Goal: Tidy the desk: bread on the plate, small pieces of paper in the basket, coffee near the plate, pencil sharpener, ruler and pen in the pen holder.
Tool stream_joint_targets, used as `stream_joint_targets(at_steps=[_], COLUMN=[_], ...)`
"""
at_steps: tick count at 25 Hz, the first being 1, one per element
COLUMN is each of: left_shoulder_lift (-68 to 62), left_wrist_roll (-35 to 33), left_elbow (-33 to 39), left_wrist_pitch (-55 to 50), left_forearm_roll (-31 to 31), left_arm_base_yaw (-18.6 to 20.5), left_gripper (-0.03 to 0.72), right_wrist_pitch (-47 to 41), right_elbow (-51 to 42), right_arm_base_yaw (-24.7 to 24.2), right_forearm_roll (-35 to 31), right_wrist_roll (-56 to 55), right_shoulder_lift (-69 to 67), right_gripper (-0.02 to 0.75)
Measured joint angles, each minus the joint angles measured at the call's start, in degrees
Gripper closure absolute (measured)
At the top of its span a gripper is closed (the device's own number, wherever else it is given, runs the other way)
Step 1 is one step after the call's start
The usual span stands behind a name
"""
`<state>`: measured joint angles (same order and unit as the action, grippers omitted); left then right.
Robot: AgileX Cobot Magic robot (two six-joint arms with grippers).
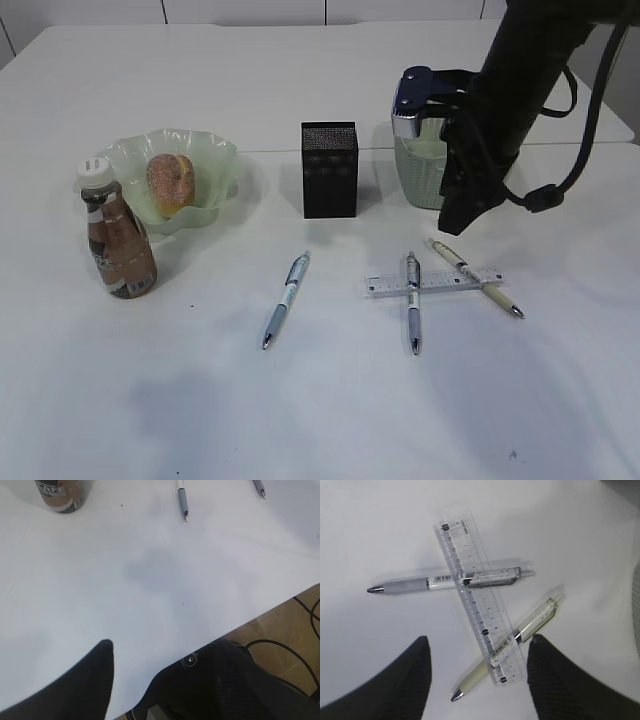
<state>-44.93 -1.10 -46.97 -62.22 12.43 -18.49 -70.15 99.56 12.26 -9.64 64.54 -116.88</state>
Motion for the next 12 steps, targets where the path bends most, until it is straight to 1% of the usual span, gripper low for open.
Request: stream_joint_targets(at_steps=[12], left_shoulder_lift=[0.00], left_wrist_roll=[0.00], left_elbow=[0.00], left_wrist_pitch=[0.11], left_forearm_roll=[-1.46], left_arm_base_yaw=[0.00], left_gripper=[0.240], right_wrist_pitch=[0.00], right_elbow=[0.00], right_arm_base_yaw=[0.00], right_forearm_roll=[-0.08], right_wrist_roll=[-1.06], right_shoulder_lift=[-0.25], right_gripper=[0.251])
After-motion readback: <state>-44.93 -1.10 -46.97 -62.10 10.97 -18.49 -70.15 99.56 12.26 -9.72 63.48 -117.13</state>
